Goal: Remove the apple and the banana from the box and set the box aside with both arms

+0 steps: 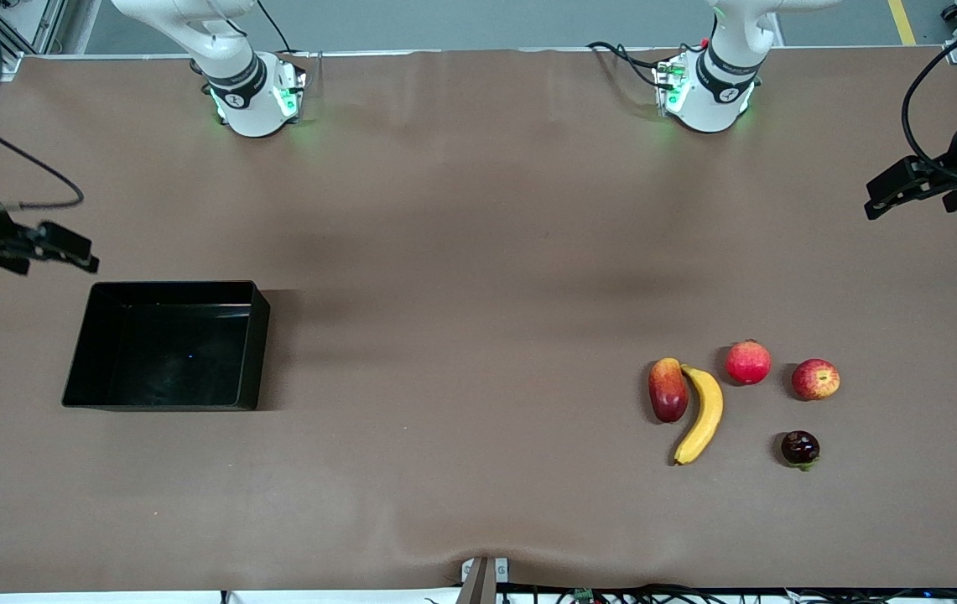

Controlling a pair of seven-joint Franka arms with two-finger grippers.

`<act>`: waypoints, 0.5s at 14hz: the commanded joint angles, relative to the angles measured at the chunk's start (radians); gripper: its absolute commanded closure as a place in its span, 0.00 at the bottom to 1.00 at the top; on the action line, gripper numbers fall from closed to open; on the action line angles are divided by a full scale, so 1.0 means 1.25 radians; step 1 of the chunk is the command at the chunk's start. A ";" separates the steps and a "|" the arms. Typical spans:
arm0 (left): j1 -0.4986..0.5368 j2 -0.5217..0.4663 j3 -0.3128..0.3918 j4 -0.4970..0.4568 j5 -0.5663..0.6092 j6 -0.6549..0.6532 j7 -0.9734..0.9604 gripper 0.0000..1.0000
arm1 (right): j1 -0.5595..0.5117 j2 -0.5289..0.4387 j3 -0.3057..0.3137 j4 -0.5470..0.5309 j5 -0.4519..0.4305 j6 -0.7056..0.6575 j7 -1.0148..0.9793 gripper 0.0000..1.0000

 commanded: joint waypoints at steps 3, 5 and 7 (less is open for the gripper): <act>0.022 0.000 0.002 0.019 -0.018 -0.006 0.005 0.00 | -0.029 -0.054 0.021 0.008 -0.013 -0.094 0.013 0.00; 0.022 -0.003 0.002 0.015 -0.018 -0.031 -0.004 0.00 | -0.031 -0.053 0.021 0.038 -0.013 -0.128 0.014 0.00; 0.023 0.001 0.002 0.023 -0.017 -0.031 0.006 0.00 | -0.032 -0.053 0.021 0.041 -0.013 -0.132 0.010 0.00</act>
